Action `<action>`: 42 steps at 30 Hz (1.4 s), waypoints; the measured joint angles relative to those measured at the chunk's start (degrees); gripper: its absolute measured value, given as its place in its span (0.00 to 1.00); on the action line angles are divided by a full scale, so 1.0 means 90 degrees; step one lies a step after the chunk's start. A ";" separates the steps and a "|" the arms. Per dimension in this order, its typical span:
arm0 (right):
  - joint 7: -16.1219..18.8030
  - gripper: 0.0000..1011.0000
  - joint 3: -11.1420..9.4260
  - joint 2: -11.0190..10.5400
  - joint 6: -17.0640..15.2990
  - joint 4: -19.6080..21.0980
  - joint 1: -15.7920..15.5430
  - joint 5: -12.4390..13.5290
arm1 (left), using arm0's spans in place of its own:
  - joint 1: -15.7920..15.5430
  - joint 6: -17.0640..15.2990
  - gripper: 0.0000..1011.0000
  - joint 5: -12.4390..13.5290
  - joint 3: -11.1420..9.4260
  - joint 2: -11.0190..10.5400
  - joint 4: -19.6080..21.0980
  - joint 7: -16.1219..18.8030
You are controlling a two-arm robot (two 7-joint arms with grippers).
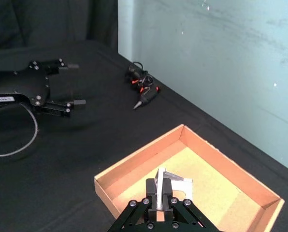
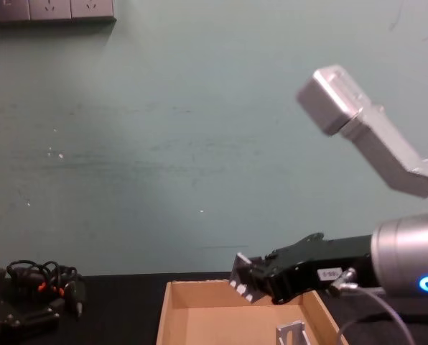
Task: Use one hand to pick up the angle iron from the table and place it into the box.
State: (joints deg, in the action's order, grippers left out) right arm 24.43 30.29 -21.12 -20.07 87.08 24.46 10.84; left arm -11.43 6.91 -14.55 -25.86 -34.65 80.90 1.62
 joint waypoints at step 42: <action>0.0148 0.08 0.0320 0.0786 -0.0377 -0.1366 0.0466 -0.0928 | -0.0001 0.0000 1.00 0.0000 -0.0001 0.0000 0.0000 0.0000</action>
State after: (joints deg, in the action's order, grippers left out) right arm 25.76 33.17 -14.05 -23.46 74.78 28.66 2.48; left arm -11.43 6.91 -14.55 -25.86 -34.65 80.90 1.62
